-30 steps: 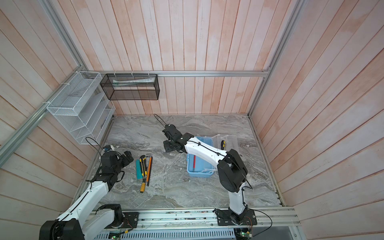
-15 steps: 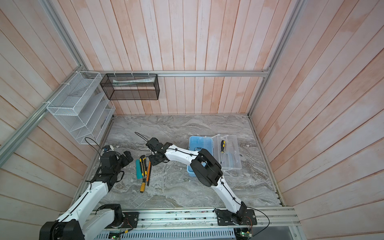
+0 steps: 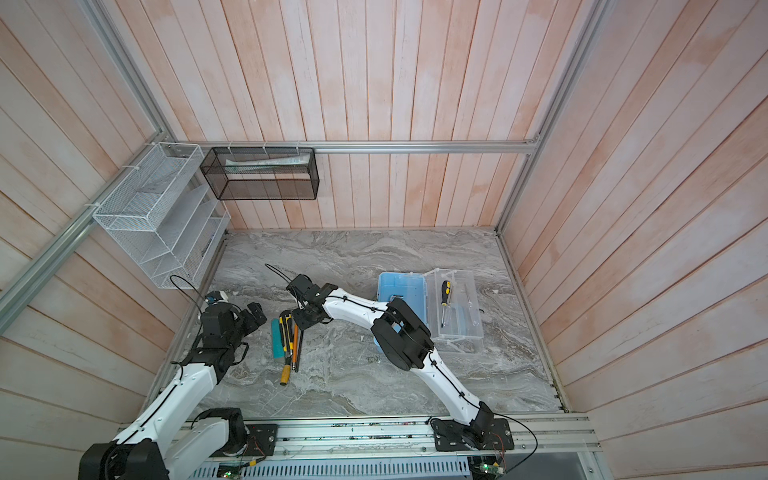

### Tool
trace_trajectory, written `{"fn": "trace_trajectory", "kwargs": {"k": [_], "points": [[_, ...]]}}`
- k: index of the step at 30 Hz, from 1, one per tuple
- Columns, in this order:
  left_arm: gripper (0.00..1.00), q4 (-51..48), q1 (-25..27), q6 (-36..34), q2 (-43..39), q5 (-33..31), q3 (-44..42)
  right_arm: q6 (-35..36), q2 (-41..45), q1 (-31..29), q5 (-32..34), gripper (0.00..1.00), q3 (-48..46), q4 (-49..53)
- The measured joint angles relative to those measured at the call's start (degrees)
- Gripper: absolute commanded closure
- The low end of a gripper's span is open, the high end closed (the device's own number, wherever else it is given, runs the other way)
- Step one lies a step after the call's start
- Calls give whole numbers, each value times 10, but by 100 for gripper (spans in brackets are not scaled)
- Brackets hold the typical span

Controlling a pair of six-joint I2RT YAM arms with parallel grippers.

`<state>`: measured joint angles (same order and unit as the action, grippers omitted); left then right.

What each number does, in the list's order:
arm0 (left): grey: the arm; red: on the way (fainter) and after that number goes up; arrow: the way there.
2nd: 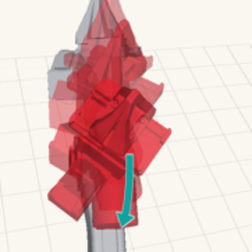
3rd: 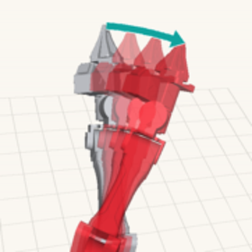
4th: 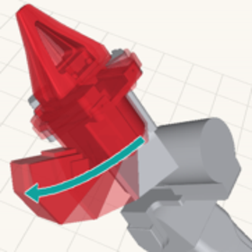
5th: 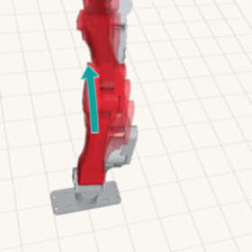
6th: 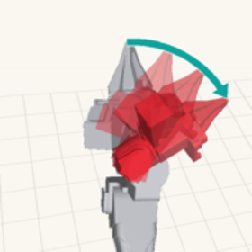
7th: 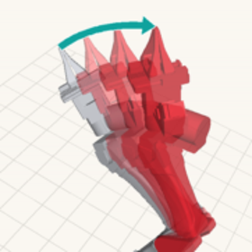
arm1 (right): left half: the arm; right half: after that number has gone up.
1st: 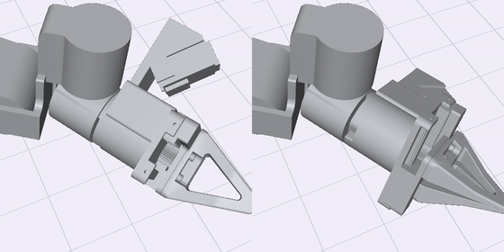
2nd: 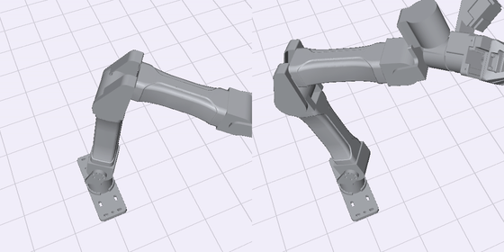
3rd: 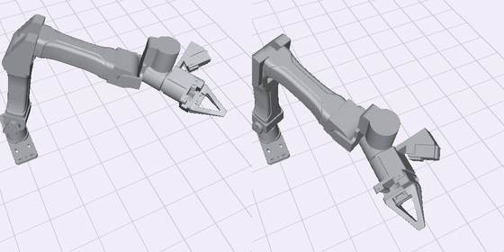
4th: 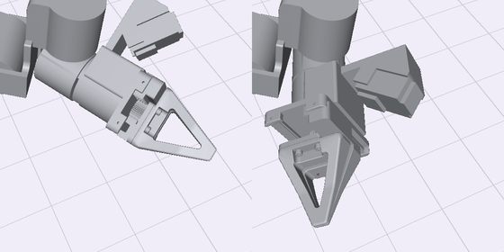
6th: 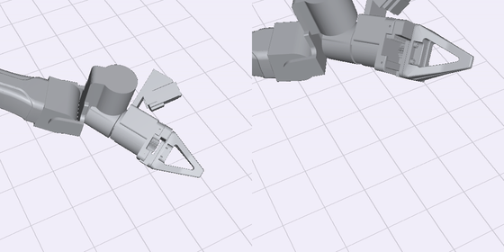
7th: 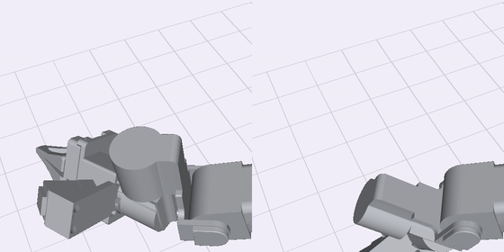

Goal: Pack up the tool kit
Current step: 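Grasp the black hex key beside the orange-handled one with the right gripper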

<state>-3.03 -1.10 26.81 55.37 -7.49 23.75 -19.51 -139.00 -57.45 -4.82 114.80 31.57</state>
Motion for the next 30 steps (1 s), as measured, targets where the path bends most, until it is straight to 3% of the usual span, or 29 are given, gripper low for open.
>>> {"fn": "trace_trajectory", "kwargs": {"k": [6,17,23,30], "points": [[0,0,0,0,0,0,0,0,-2,-3,0,73,6,9],[0,0,0,0,-5,0,-3,7,-61,-21,54,71,118,79],[0,0,0,0,-6,0,-3,20,-62,-26,116,79,121,104],[0,0,0,0,-6,0,-3,33,-27,-19,155,77,59,88]]}}
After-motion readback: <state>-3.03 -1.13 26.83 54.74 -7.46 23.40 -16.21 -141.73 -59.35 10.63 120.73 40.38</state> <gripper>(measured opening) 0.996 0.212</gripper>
